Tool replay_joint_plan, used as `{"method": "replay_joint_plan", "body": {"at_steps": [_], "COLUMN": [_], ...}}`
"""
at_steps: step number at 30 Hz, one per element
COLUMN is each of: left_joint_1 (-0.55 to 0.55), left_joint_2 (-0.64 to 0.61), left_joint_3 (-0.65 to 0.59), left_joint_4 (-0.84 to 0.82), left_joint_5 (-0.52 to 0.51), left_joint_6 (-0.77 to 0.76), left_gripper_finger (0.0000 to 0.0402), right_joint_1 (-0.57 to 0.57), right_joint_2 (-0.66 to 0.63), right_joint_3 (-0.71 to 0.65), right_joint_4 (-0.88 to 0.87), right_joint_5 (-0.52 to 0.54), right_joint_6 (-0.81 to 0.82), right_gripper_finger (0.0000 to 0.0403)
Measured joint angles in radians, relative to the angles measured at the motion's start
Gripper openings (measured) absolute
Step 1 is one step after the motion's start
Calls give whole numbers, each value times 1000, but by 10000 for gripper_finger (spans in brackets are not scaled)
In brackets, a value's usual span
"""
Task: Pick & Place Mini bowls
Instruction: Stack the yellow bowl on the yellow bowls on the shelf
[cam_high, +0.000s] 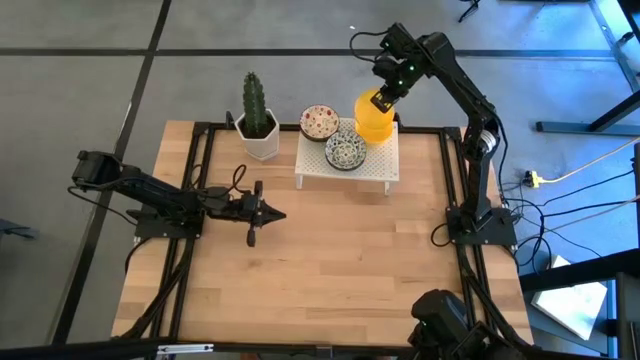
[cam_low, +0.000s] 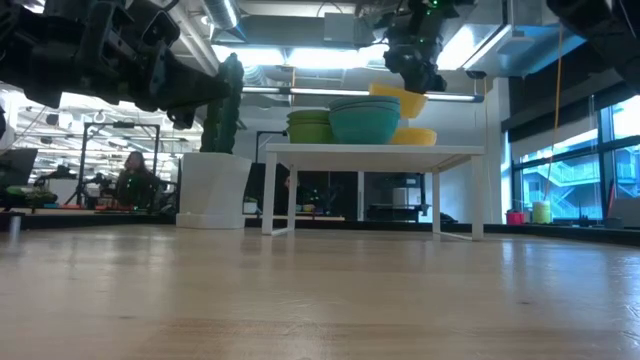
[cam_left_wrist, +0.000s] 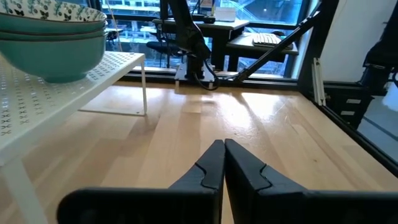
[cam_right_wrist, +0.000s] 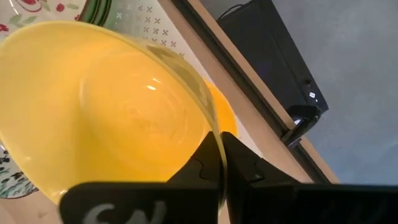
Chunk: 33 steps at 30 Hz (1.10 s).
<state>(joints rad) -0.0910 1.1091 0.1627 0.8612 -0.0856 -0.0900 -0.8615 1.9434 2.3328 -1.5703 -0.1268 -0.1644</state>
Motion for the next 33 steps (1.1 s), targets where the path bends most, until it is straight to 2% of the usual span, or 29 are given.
{"method": "replay_joint_plan", "body": {"at_steps": [12,16,33], "left_joint_1": [-6,-19,-21], "left_joint_2": [0,0,0], "left_joint_3": [0,0,0], "left_joint_4": [0,0,0], "left_joint_5": [1,-1,-1], "left_joint_6": [-28,-23,-54], "left_gripper_finger": [6,8,5], "right_joint_1": [0,-4,-7], "right_joint_2": [0,0,0], "right_joint_3": [-147,-148,-148], "right_joint_4": [-1,-1,-1], "right_joint_5": [5,54,47], "right_joint_6": [-1,1,7], "right_gripper_finger": [1,5,10]}}
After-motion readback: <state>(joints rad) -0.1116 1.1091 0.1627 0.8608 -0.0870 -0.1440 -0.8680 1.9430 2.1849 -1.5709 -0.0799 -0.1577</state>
